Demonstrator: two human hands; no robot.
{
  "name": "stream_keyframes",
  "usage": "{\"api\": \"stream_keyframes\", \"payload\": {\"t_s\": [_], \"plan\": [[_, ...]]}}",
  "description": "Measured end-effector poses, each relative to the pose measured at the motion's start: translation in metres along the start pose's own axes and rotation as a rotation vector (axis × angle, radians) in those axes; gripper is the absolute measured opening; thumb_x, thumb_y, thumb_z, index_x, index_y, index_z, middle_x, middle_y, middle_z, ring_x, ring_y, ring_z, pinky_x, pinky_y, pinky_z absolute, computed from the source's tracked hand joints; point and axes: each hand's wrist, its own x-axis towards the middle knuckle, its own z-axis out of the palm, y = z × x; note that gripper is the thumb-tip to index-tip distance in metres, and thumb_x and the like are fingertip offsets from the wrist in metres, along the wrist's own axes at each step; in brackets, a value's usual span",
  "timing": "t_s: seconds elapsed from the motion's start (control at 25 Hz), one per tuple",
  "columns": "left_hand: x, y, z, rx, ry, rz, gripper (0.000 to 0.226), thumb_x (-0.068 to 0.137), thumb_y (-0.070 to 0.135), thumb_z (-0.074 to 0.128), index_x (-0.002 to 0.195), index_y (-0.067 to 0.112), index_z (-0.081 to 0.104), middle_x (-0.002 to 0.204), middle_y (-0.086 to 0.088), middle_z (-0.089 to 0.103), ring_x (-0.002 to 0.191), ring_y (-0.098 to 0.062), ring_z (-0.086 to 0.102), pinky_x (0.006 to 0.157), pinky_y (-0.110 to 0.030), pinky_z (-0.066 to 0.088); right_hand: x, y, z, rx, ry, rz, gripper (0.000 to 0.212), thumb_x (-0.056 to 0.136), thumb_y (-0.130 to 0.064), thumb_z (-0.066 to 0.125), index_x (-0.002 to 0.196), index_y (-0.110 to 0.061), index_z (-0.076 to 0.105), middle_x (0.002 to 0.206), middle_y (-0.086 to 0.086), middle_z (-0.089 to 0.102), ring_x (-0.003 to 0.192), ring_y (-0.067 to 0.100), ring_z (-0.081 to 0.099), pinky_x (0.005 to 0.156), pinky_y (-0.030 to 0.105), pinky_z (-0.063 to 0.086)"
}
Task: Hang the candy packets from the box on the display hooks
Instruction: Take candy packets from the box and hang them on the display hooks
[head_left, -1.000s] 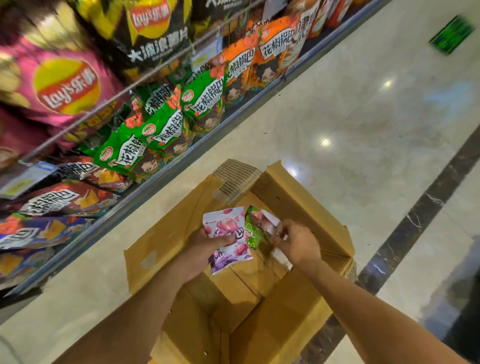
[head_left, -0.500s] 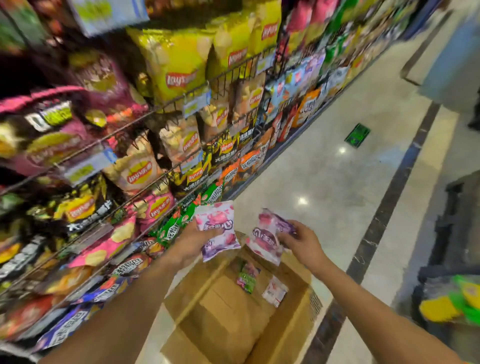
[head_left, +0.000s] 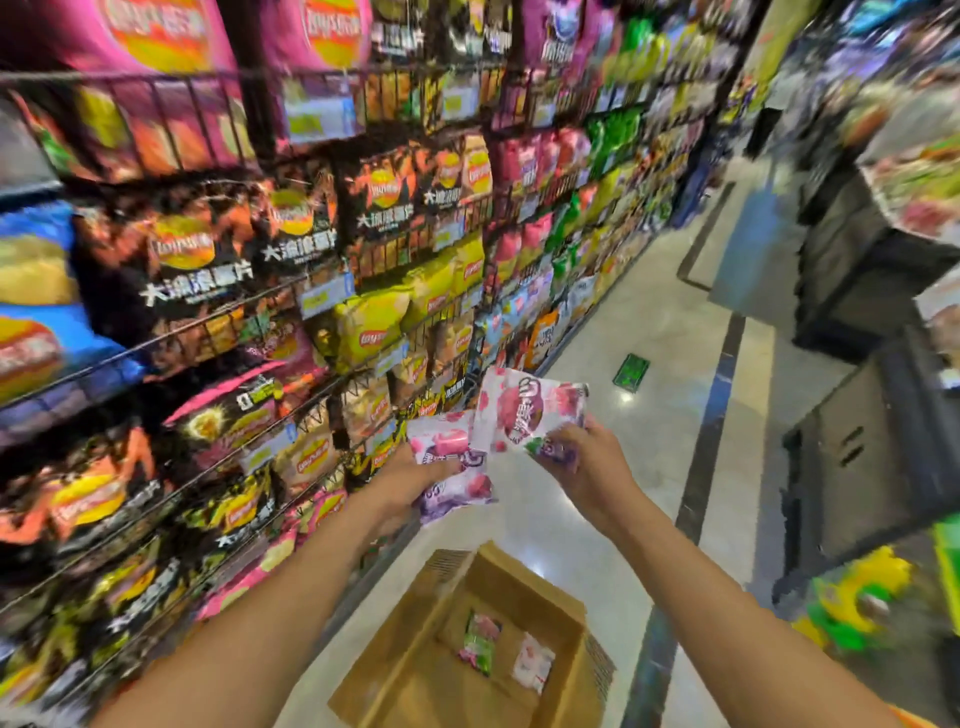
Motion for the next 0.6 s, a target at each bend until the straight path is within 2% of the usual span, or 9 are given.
{"api": "stream_keyframes", "payload": {"t_s": [0.08,0.12,0.24,0.28,0.32,0.36,0.44,0.52,0.6], "plan": [[-0.018,0.016,0.015,-0.035,-0.034,0.044,0.034,0.093,-0.006,0.070,0.121,0.010,0.059,0.105,-0.005,0.081,0.089,-0.013,0.078,0.080,-0.030,0.063,-0.022,-0.018,0.007,0.023,-0.024,-0.023,0.020,0.093,0.011,0.053,0.102,-0.005,0.062,0.097,0.020,0.066,0.091,0.031,0.066,0.082,0.043,0.061],[-0.032,0.026,0.026,-0.051,-0.050,0.073,0.033,0.094,-0.008,0.067,0.122,0.009,0.059,0.101,-0.004,0.081,0.087,-0.013,0.078,0.078,-0.030,0.063,-0.034,-0.027,0.008,0.012,-0.036,-0.032,0.020,0.094,0.007,0.055,0.103,-0.007,0.065,0.101,0.019,0.071,0.092,0.031,0.069,0.085,0.046,0.060],[-0.072,0.046,0.054,-0.103,-0.073,0.152,0.024,0.098,-0.013,0.058,0.106,0.009,0.057,0.071,0.006,0.078,0.064,-0.005,0.075,0.057,-0.021,0.060,-0.069,-0.045,0.000,-0.127,0.019,-0.070,0.020,0.091,0.002,0.064,0.105,-0.013,0.068,0.106,0.015,0.077,0.092,0.030,0.074,0.086,0.047,0.061],[-0.083,0.049,0.059,-0.138,-0.074,0.156,0.023,0.097,-0.014,0.058,0.110,0.006,0.056,0.073,0.003,0.079,0.066,-0.008,0.076,0.058,-0.024,0.061,-0.082,-0.049,-0.005,-0.189,0.031,-0.087,0.022,0.090,0.001,0.066,0.108,-0.012,0.070,0.105,0.014,0.078,0.090,0.028,0.075,0.082,0.044,0.062],[-0.093,0.050,0.063,-0.167,-0.067,0.156,0.029,0.097,-0.014,0.059,0.121,0.000,0.055,0.084,-0.005,0.081,0.075,-0.015,0.078,0.065,-0.031,0.065,-0.097,-0.053,-0.010,-0.253,0.028,-0.095,0.025,0.088,0.001,0.069,0.111,-0.009,0.070,0.104,0.013,0.078,0.089,0.027,0.076,0.080,0.042,0.063],[-0.103,0.052,0.064,-0.197,-0.067,0.155,0.041,0.096,-0.013,0.060,0.134,-0.005,0.048,0.098,-0.014,0.080,0.088,-0.024,0.079,0.077,-0.042,0.066,-0.111,-0.056,-0.014,-0.301,0.001,-0.092,0.027,0.088,0.000,0.072,0.114,-0.006,0.071,0.104,0.013,0.079,0.091,0.028,0.076,0.081,0.042,0.064],[-0.133,0.053,0.068,-0.272,-0.080,0.150,0.050,0.095,-0.014,0.061,0.138,-0.006,0.037,0.117,-0.029,0.072,0.104,-0.037,0.075,0.090,-0.056,0.060,-0.139,-0.061,-0.022,-0.334,-0.080,-0.081,0.031,0.087,-0.002,0.077,0.117,-0.001,0.071,0.107,0.016,0.078,0.100,0.033,0.076,0.088,0.047,0.063],[-0.165,0.052,0.068,-0.309,-0.094,0.159,0.048,0.093,-0.013,0.064,0.135,-0.004,0.043,0.118,-0.030,0.071,0.103,-0.038,0.074,0.086,-0.054,0.063,-0.168,-0.069,-0.025,-0.303,-0.122,-0.093,0.034,0.086,-0.002,0.079,0.119,0.000,0.069,0.109,0.020,0.077,0.099,0.035,0.075,0.083,0.044,0.063],[-0.194,0.052,0.065,-0.313,-0.076,0.187,0.056,0.088,-0.009,0.072,0.137,-0.001,0.047,0.123,-0.029,0.070,0.103,-0.037,0.074,0.079,-0.047,0.065,-0.192,-0.076,-0.023,-0.229,-0.159,-0.120,0.038,0.087,-0.001,0.078,0.122,-0.002,0.065,0.111,0.020,0.075,0.092,0.030,0.074,0.073,0.037,0.062]]}}
